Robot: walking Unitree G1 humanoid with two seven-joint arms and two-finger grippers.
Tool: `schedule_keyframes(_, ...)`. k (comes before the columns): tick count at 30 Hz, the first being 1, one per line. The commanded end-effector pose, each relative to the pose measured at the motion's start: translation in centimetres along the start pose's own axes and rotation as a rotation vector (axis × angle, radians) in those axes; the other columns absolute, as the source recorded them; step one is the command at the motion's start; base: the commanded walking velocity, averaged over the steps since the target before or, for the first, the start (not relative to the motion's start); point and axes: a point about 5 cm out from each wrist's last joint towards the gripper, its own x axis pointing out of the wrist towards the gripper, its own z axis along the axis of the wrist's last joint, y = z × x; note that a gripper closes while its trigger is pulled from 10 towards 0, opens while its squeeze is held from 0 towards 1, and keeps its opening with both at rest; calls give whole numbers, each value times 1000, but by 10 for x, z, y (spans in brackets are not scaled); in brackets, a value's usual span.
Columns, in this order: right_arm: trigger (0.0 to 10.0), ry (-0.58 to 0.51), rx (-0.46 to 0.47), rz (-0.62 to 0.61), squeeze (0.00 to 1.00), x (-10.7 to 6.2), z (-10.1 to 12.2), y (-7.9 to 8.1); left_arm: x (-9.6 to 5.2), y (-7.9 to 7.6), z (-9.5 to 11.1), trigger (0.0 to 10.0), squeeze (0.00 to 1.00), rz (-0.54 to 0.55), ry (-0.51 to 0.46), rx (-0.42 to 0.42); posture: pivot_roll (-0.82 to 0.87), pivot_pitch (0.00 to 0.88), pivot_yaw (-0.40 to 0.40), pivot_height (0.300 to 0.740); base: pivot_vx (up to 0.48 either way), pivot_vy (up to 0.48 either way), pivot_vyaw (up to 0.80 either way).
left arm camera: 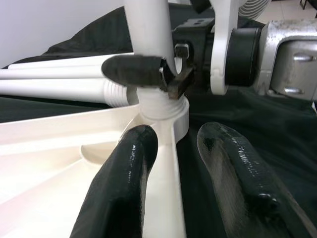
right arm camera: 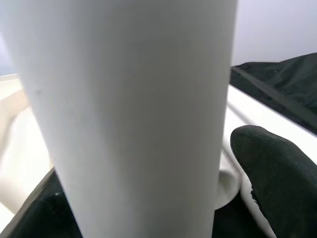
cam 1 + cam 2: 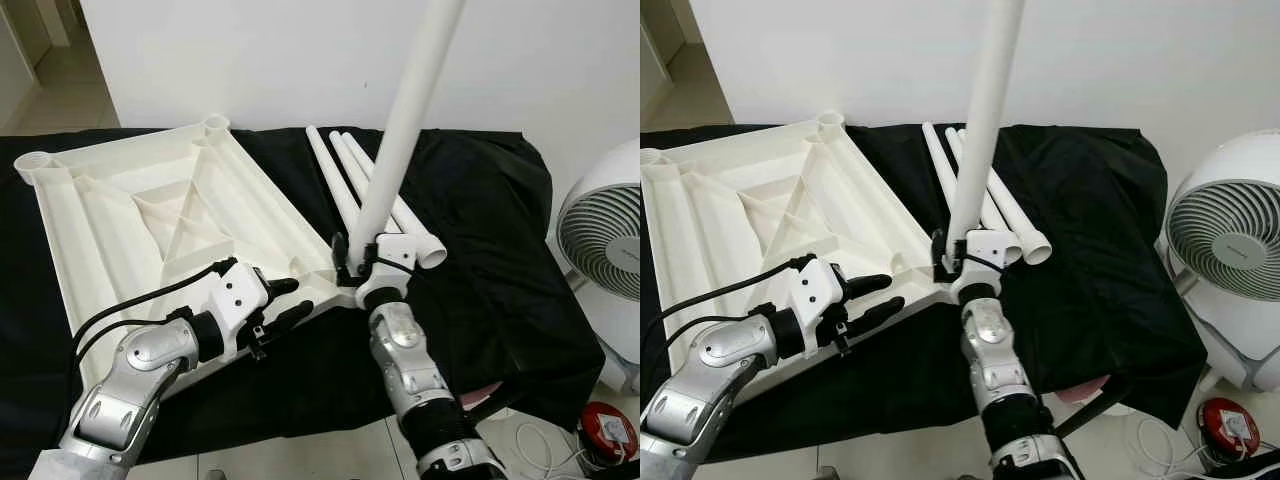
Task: Building children table
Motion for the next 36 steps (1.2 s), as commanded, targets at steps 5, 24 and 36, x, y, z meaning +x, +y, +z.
schedule_keyframes(5,10000,-10,-9,175,0,0,6,-9,3,-3,3,10000,0,-13,-7,0,56,16,-48,740,0,0,0)
schedule_keyframes(24,10000,88,-119,624,0,-13,13,-47,10,-9,3,10000,0,-60,-10,-2,37,0,-50,740,0,0,0)
schedule_keyframes(36,7255,144,-185,684,0,-18,14,-72,11,-10,3,10000,0,-80,-10,0,26,0,-41,740,0,0,0)
